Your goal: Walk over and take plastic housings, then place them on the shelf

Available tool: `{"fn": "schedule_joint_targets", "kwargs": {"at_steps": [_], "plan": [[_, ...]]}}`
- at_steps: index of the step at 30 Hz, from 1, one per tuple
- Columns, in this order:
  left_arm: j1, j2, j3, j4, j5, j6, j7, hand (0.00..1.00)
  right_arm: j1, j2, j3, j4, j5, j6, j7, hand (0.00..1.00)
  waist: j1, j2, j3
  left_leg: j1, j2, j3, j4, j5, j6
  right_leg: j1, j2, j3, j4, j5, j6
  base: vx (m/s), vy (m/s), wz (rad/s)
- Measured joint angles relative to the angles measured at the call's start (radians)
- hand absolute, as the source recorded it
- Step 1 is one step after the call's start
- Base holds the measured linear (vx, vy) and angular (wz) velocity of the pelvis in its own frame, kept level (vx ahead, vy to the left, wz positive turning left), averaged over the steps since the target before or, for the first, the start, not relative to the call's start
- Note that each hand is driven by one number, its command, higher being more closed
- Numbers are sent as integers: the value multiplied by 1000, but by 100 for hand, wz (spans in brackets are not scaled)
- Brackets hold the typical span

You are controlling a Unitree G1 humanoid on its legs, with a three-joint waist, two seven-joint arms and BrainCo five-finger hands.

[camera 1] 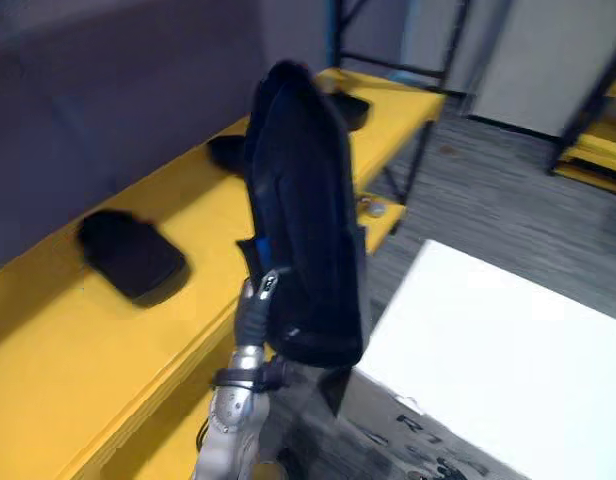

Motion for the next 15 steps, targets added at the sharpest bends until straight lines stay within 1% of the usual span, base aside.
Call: {"fn": "schedule_joint_targets", "kwargs": {"at_steps": [1,2,4,5,6,7,8,9,10,12,13,14,15], "plan": [[-18,-3,-7,14,-3,-5,0,100,-8,0,-2,1,2,1,-1,0,-3,-4,8,6,-24,-21,-19,24,12,10,-11,-17,4,2,-3,115,127,127],[-31,-5,-25,27,-3,-7,2,100,-15,3,-1,-4,2,1,-1,0,8,-5,7,9,-44,-35,-35,30,18,15,-22,-24,6,9,-4,83,97,72],[-34,-6,-25,49,-3,-8,6,100,-23,3,-1,-4,2,1,-3,0,11,-5,8,3,-64,-54,-32,29,19,14,-53,-37,47,7,-1,44,119,43],[-34,-7,-26,60,-2,-8,8,100,-24,3,-1,-5,2,1,-5,0,9,-5,8,6,-76,-62,-36,27,18,10,-81,-36,88,2,6,45,180,35],[-34,-6,-31,68,-2,-6,8,100,-24,3,-1,-6,2,1,-7,0,5,-7,9,15,-98,-73,-49,21,21,5,-119,-34,149,-10,15,40,282,38],[-34,-6,-45,71,0,-2,9,100,-21,-1,-2,-13,2,1,-7,0,2,-5,10,23,-123,-93,-69,11,24,-10,-159,5,227,-25,-2,16,269,41],[-35,-4,-55,70,1,-1,10,100,-16,-3,-1,-19,2,1,-7,0,-2,-4,10,28,-136,-107,-75,8,33,-27,-182,57,278,-29,-21,3,239,66],[-41,1,-76,71,2,1,9,100,2,-5,-1,-40,2,1,-6,0,-18,-3,11,43,-157,-153,-80,6,52,-86,-207,214,394,-41,-84,4,184,107],[-47,8,-93,72,14,0,9,100,19,-4,0,-54,3,1,-6,0,-35,0,13,42,-163,-208,-83,6,53,-140,-146,434,422,-89,-63,16,127,122],[-51,8,-93,73,32,0,10,100,28,10,-2,-58,8,-2,-6,0,-44,-2,12,44,-173,-257,-92,12,48,-185,-64,612,418,-129,-49,16,48,104],[-60,8,-93,80,43,0,16,100,42,16,-1,-77,12,-3,-5,0,-43,-4,13,50,-194,-313,-103,28,67,-234,31,801,419,-165,-48,29,6,117],[-67,7,-91,86,47,1,19,100,56,24,0,-97,20,-3,-6,0,-44,-7,14,52,-211,-355,-102,29,66,-257,81,903,420,-177,-47,47,-21,158],[-68,6,-90,86,61,1,27,100,77,28,0,-122,29,-3,-6,0,-47,-9,13,53,-233,-410,-95,29,66,-286,139,1011,423,-184,-34,54,-65,169]]}}
